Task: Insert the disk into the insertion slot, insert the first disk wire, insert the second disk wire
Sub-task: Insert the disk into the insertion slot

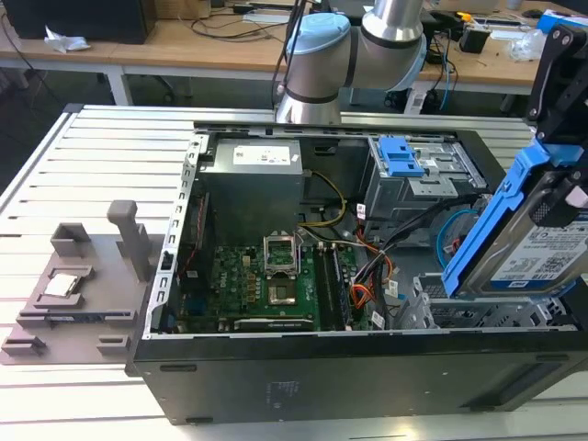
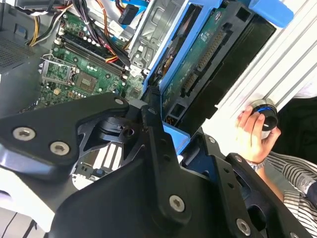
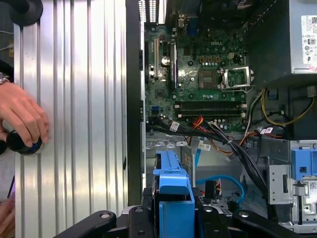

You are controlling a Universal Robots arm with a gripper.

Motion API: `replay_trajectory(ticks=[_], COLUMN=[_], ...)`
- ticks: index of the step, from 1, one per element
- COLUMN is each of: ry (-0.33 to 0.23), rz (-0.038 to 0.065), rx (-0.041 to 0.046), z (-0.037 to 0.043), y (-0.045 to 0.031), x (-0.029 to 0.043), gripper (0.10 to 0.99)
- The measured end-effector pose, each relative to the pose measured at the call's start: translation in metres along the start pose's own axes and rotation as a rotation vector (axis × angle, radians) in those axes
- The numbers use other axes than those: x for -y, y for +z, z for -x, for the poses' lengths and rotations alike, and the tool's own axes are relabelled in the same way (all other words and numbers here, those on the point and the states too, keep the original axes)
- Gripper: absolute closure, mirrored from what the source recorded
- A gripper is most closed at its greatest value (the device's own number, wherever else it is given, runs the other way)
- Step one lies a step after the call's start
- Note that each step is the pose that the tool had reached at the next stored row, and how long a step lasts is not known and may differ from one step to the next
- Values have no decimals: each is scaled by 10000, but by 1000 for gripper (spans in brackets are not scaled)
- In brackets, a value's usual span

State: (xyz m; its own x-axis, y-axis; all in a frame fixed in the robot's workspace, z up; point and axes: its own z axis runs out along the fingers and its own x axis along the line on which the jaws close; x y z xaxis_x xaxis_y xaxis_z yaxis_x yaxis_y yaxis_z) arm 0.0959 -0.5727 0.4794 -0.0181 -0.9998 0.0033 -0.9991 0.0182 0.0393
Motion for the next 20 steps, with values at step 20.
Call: replay_trajectory(ticks=[20], ry=[0], rz=[0], rx=[0], z=[1], y=[241], x=[5], gripper=[722])
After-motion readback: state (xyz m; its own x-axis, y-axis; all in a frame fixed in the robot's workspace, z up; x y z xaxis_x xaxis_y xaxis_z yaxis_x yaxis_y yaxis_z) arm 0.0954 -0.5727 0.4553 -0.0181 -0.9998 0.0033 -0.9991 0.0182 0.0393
